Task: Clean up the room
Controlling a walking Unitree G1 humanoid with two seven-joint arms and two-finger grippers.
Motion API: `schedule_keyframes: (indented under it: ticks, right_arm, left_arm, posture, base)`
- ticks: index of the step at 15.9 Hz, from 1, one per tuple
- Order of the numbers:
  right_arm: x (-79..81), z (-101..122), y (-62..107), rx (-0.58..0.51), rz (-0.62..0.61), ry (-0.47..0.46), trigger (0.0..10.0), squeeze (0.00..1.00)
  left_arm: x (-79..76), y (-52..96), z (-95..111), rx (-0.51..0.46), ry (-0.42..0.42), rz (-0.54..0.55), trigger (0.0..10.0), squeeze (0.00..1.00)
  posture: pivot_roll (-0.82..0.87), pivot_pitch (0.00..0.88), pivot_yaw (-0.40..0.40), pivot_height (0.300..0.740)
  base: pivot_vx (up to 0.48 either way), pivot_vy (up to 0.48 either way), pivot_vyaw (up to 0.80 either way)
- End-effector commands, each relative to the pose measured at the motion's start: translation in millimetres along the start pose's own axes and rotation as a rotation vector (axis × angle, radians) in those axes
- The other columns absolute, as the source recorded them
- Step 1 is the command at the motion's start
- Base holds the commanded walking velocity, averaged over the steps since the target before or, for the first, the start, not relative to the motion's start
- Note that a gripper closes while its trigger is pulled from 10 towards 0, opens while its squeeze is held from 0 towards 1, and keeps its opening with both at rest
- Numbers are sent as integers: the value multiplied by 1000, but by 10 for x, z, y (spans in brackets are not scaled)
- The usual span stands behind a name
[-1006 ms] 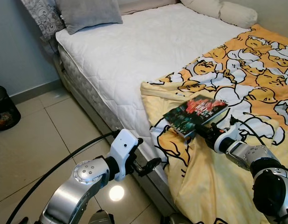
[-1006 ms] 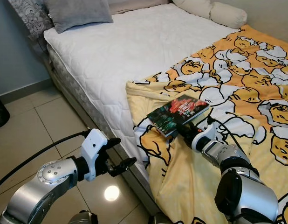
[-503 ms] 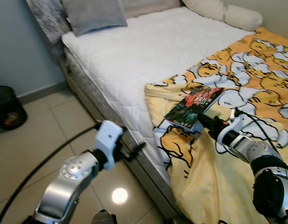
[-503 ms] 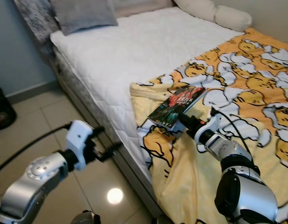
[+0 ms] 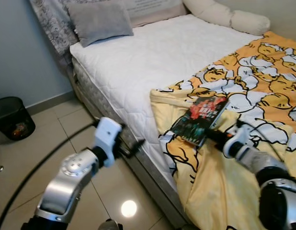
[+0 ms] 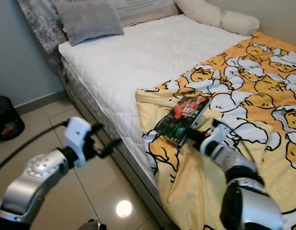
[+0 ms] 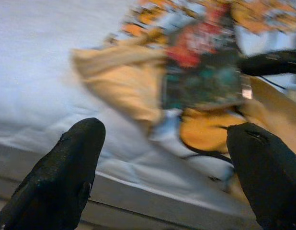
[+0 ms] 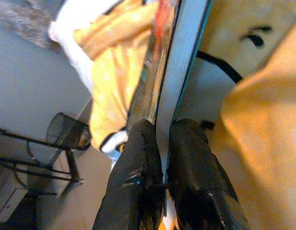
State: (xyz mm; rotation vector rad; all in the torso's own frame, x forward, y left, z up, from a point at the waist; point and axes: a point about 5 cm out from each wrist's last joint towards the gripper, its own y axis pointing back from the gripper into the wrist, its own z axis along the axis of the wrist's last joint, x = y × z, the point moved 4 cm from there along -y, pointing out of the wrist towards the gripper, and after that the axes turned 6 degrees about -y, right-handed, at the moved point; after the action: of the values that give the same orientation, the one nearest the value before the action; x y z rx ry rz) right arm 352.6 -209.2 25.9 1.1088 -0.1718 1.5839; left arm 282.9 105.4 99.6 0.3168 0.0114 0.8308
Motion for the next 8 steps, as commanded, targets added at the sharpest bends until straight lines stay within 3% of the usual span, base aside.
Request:
schedule_keyframes:
  ticks: [1,5,7,8]
  right_arm:
    - [-36,-82,-33,12,-54,6,0,0]
    - [65,-196,-130,27,-57,-37,0,0]
    - [33,-174,-115,26,-75,2,0,0]
    - [11,-168,-110,23,-92,17,1608,0]
  left_arm:
    - [-115,-13,-44,27,-13,-52,10000,1000]
    - [-196,-54,-69,37,-25,-57,10000,1000]
    - [-195,-57,-75,36,-22,-52,10000,1000]
    - [-197,-56,-84,38,-21,-52,10000,1000]
  posture:
    - [37,0,12,740]
    - [46,0,-1,740]
    - [40,0,-3,740]
    - [39,0,-2,740]
  base:
    - [0,0,0]
    - [0,0,0]
    - [0,0,0]
    - [0,0,0]
